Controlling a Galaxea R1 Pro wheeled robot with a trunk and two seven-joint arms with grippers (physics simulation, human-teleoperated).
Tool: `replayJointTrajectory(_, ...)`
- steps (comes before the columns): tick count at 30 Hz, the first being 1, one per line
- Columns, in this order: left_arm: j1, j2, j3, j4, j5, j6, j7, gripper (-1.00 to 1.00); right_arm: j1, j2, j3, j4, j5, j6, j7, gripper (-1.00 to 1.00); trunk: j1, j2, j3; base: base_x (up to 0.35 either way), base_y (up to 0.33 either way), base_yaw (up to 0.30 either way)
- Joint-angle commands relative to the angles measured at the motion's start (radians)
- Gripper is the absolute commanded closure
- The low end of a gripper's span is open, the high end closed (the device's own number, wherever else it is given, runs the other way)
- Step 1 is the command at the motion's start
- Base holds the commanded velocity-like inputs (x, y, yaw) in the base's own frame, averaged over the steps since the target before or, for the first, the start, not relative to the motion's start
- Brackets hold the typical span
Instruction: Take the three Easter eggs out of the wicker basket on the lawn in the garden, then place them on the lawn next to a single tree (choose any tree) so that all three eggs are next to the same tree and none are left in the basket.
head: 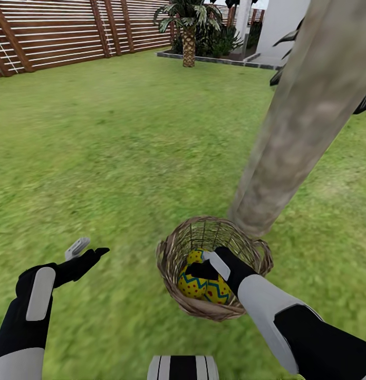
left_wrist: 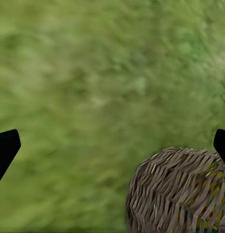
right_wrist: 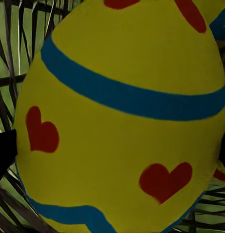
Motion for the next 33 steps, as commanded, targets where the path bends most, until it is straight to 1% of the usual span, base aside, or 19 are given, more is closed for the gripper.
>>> replayJointTrajectory(1,-0.001,0.000,0.000,-0.001,0.011,0.004,0.009,-1.00,0.000,0.000,0.007,0.006,0.005,0.005,-0.010,1.00,0.000,0.000,-0.001,0.000,0.000,0.000)
replayJointTrajectory(5,-0.001,0.000,0.000,-0.001,0.011,0.005,0.009,-1.00,0.000,0.000,0.007,0.006,0.005,0.005,-0.009,1.00,0.001,-0.001,-0.009,0.000,0.000,0.000)
replayJointTrajectory(12,-0.001,-0.001,-0.002,-0.001,0.011,0.006,0.011,-1.00,0.001,0.000,0.008,0.006,0.005,0.005,-0.009,1.00,0.001,0.000,-0.005,0.000,0.000,0.000)
replayJointTrajectory(33,-0.001,0.002,-0.004,0.000,0.011,0.009,0.011,-1.00,0.000,0.000,0.010,0.006,0.005,0.005,-0.007,1.00,-0.009,0.005,0.076,0.000,0.000,0.000)
